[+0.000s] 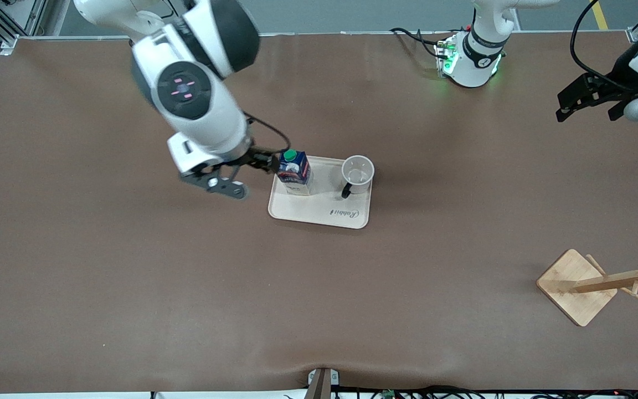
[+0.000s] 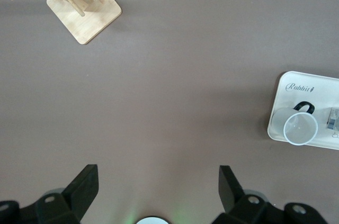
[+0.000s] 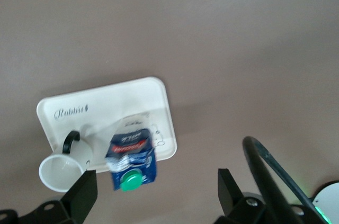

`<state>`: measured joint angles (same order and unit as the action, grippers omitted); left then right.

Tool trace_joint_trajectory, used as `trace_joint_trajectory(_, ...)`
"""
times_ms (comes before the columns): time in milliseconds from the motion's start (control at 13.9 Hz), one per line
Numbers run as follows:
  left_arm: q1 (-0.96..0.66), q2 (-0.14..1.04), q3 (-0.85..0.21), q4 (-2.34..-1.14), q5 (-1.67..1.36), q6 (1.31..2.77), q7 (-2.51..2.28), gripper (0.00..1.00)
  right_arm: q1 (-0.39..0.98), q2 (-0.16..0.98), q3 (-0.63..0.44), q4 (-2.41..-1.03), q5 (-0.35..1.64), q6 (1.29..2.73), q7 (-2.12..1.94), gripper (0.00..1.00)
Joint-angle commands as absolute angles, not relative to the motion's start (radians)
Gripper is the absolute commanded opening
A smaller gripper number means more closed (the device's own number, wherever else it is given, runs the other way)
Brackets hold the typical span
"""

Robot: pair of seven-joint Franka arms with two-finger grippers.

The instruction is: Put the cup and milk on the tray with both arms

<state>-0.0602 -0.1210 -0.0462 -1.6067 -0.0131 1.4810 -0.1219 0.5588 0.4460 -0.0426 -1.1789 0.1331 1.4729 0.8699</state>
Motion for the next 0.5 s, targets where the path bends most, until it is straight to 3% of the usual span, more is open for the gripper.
trace_joint_trajectory(0,-0.066,-0.186,-0.043,-1.664,-0.028,1.505,-0.118,1.00,0.494,0.431,-0.026,-1.080,0.123,1.378,0.862,1.00)
trace_joint_trajectory(216,-0.069,-0.169,-0.044,-1.658,0.001,1.538,-0.104,1.00,0.445,0.347,-0.031,-1.081,0.086,1.335,0.671,1.00)
trace_joint_trajectory(433,-0.069,-0.153,-0.080,-1.660,0.066,1.558,-0.106,1.00,0.269,0.286,-0.031,-1.107,0.065,1.267,0.362,1.00)
